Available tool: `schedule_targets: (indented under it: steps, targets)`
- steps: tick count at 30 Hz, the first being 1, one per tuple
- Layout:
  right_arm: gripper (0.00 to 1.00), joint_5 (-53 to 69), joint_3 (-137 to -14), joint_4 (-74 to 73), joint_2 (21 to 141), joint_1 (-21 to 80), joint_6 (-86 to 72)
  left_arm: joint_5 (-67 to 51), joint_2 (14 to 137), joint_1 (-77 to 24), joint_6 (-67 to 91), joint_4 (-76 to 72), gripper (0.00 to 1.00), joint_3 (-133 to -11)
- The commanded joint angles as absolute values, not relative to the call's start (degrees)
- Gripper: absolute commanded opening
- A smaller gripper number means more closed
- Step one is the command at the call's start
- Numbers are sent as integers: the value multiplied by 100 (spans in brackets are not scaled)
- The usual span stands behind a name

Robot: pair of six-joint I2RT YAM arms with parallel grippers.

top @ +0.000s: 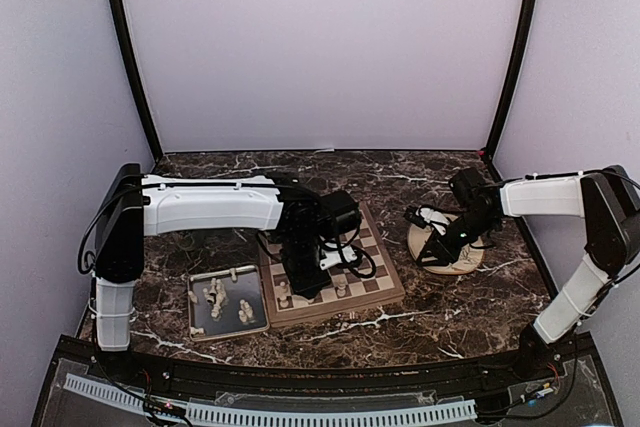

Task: Set up the chess pieces on the board
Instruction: Place the bishop on c1, then adjust the bishop at c1.

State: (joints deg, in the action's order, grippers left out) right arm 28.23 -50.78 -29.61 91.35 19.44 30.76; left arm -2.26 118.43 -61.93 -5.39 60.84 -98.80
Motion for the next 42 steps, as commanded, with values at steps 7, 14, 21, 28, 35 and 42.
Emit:
schedule_targets:
  steps: [7, 14, 21, 28, 35, 42]
  targets:
    - [35, 2793, -5195, -2962, 9097, 1927, 3107, -63, 11856, -6223, -501, 6168, 25, -9890]
    - [36, 2804, -5208, -2980, 9241, 1925, 3103, -27, 11837, -6222, -503, 6150, 33, -9861]
    - [36, 2803, -5216, -2988, 9258, 1925, 3119, -106, 11527, -6165, -457, 5679, 34, -9565]
    - [35, 2812, -5212, -2997, 9262, 1925, 3103, -71, 11531, -6137, -463, 5670, 33, -9379]
    - [35, 2808, -5224, -3008, 9258, 1929, 3105, -98, 11540, -6126, -483, 5643, 26, -9382]
    - [36, 2812, -5221, -3015, 9266, 1925, 3109, -164, 11540, -6126, -501, 5608, 18, -9412]
